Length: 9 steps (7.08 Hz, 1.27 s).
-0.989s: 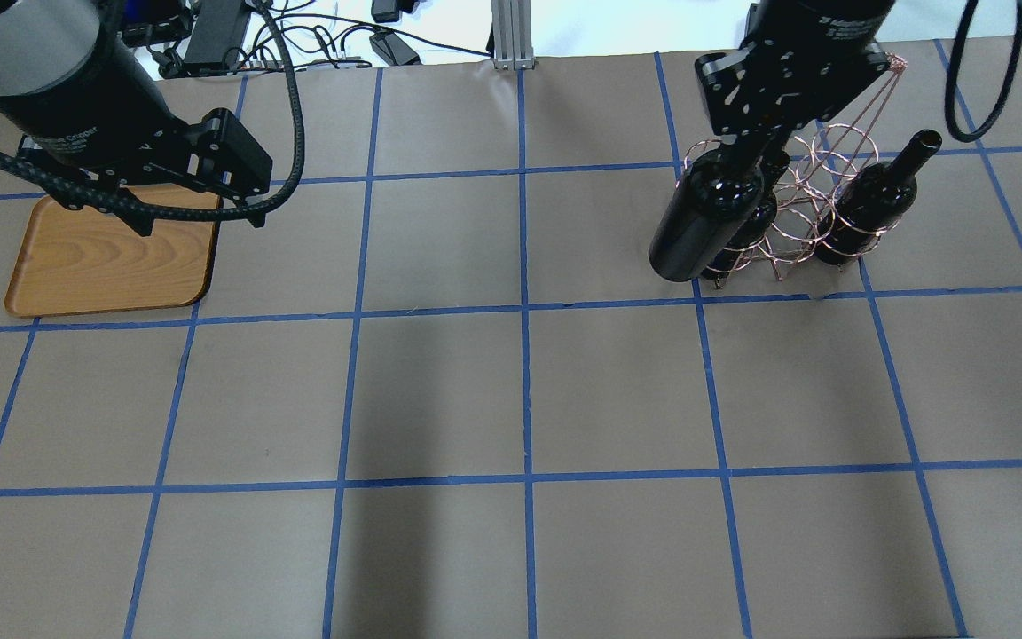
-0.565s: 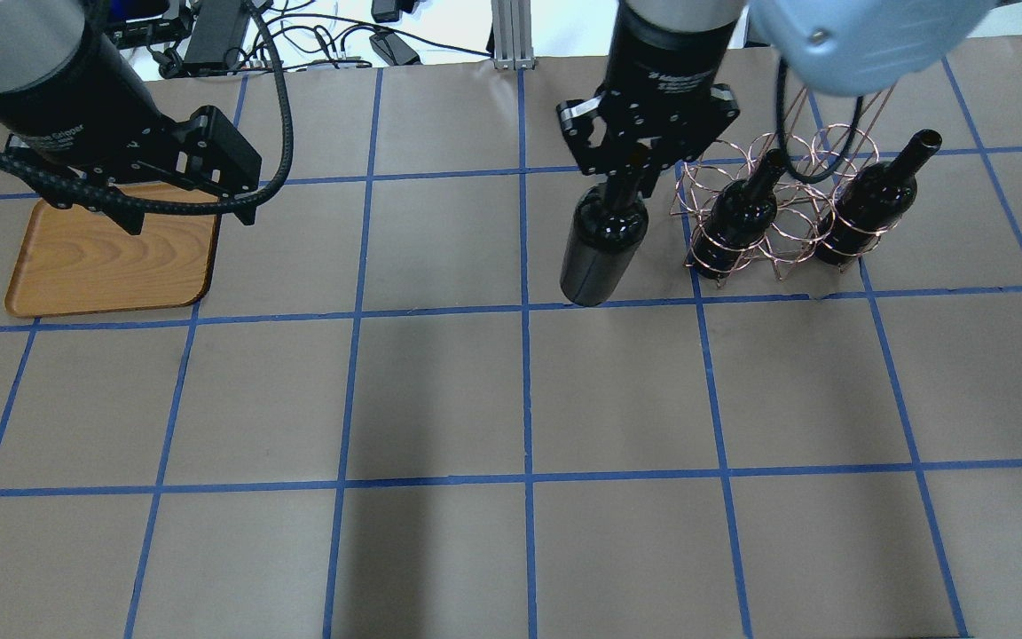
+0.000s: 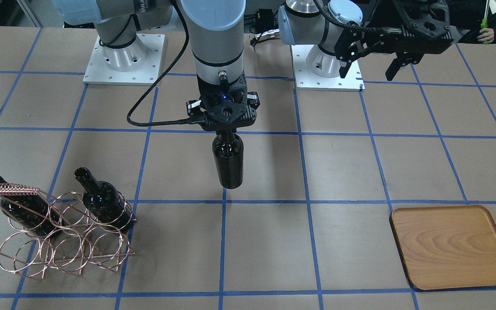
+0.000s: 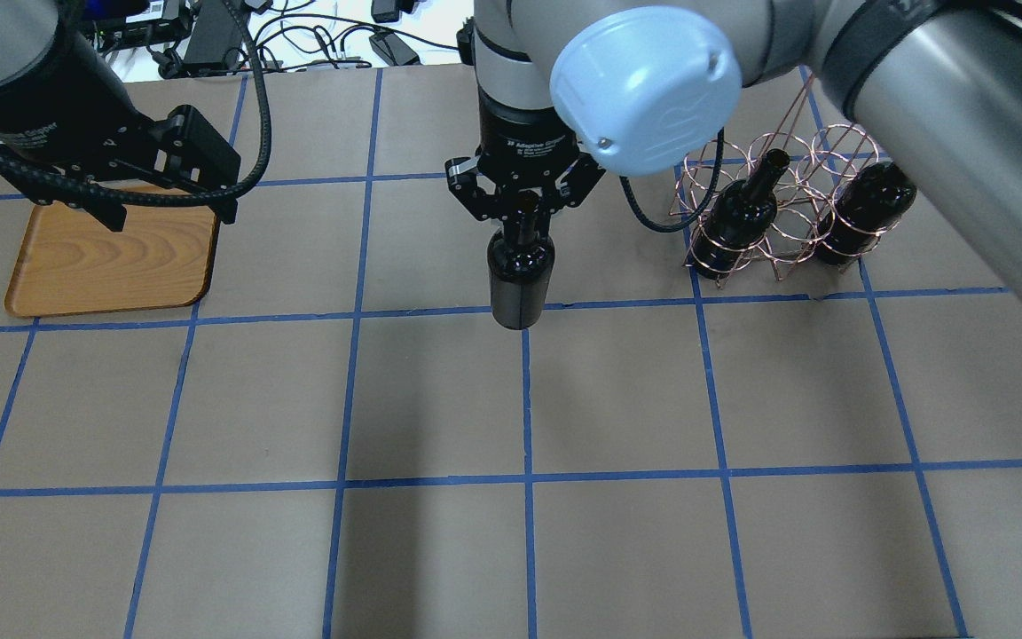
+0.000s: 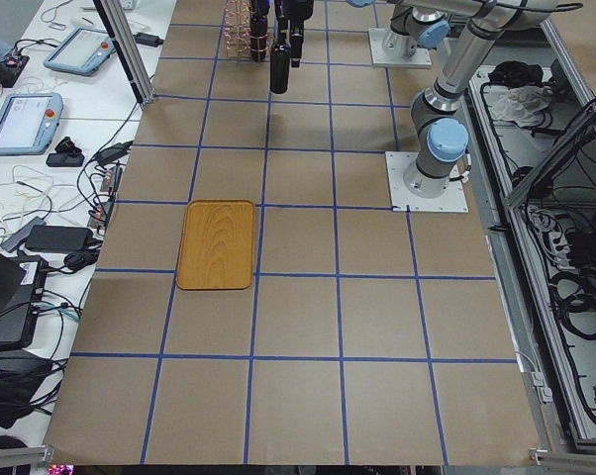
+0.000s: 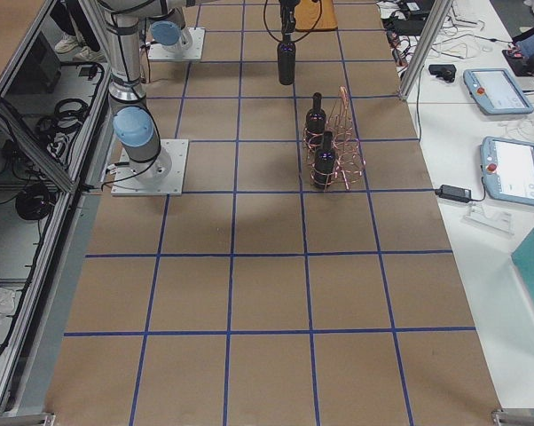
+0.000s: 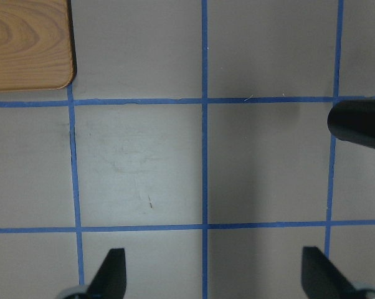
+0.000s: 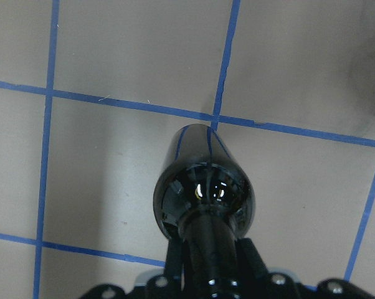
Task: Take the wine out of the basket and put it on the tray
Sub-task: 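Stand the bottle upright on the table and open the right gripper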
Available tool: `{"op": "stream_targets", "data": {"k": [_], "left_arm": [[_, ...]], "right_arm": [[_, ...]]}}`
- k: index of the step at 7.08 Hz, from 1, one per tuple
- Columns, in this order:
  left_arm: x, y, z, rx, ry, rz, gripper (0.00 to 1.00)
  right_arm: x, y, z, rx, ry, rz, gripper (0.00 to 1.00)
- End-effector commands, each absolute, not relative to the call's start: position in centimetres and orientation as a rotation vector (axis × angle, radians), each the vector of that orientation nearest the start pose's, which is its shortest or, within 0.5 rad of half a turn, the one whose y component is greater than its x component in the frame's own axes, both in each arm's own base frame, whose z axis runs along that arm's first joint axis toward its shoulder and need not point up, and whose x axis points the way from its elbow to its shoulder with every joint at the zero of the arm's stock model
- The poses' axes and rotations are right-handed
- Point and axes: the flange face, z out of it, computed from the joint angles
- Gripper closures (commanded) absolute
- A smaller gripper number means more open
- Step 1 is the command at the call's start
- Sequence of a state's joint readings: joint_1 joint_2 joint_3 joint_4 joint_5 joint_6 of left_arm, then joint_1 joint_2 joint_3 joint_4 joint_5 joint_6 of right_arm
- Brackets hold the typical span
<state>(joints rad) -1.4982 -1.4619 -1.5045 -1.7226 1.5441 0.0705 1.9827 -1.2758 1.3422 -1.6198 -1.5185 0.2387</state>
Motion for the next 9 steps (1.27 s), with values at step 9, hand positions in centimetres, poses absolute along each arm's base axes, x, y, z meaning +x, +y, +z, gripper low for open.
{"op": "stream_targets", "data": {"k": [9], "left_arm": [[-8.0, -46.0, 56.0, 0.052, 3.181, -0.041, 0.00]], "right_arm": [[39.0, -51.6, 39.2, -0.301, 3.113, 0.073, 0.94]]}}
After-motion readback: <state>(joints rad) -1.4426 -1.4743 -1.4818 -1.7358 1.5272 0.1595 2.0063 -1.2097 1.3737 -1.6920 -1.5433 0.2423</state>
